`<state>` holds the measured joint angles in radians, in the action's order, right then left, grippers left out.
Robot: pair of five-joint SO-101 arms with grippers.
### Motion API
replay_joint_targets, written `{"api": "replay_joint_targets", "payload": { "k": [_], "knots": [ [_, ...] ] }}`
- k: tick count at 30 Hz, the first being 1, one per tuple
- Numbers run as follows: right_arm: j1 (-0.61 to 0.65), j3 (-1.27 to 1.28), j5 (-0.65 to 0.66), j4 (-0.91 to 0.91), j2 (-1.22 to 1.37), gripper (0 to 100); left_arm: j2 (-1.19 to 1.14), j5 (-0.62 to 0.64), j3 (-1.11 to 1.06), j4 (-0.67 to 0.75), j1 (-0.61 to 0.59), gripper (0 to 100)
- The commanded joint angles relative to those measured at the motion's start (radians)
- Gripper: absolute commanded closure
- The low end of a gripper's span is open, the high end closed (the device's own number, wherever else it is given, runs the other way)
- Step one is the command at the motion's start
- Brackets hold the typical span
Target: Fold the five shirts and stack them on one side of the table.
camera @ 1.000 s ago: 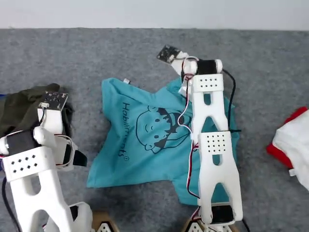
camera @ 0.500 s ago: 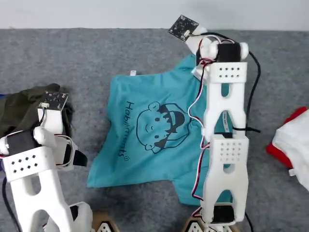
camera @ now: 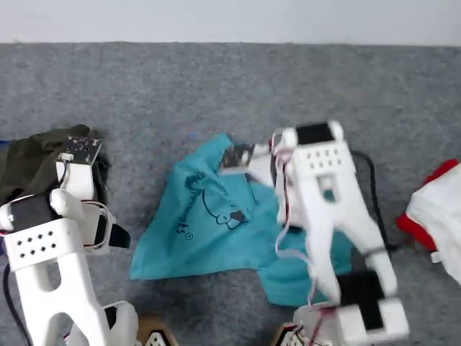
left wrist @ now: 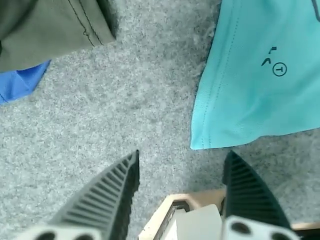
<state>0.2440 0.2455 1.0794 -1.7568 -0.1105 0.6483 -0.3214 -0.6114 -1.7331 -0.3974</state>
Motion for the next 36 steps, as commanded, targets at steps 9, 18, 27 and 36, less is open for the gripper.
{"api": "replay_joint_targets", "payload": {
  "k": [9, 18, 27, 36],
  "knots": [
    [-0.004, 0.413, 0.005, -0.038, -0.266, 78.7, -0.002, 0.017, 0.021, 0.081, 0.071, 74],
    [-0.042, 0.175, -0.095, -0.039, -0.343, 68.4, -0.528, 0.433, 0.562, -0.02, 0.443, 64],
    [-0.295, 0.086, -0.359, 0.09, -0.384, 73.1, -1.171, 0.585, 1.253, -0.026, 0.632, 65],
    [-0.526, 0.253, -0.233, 0.189, -0.384, 76.8, -1.521, 0.482, 1.569, -0.025, 0.795, 65]
  ]
}}
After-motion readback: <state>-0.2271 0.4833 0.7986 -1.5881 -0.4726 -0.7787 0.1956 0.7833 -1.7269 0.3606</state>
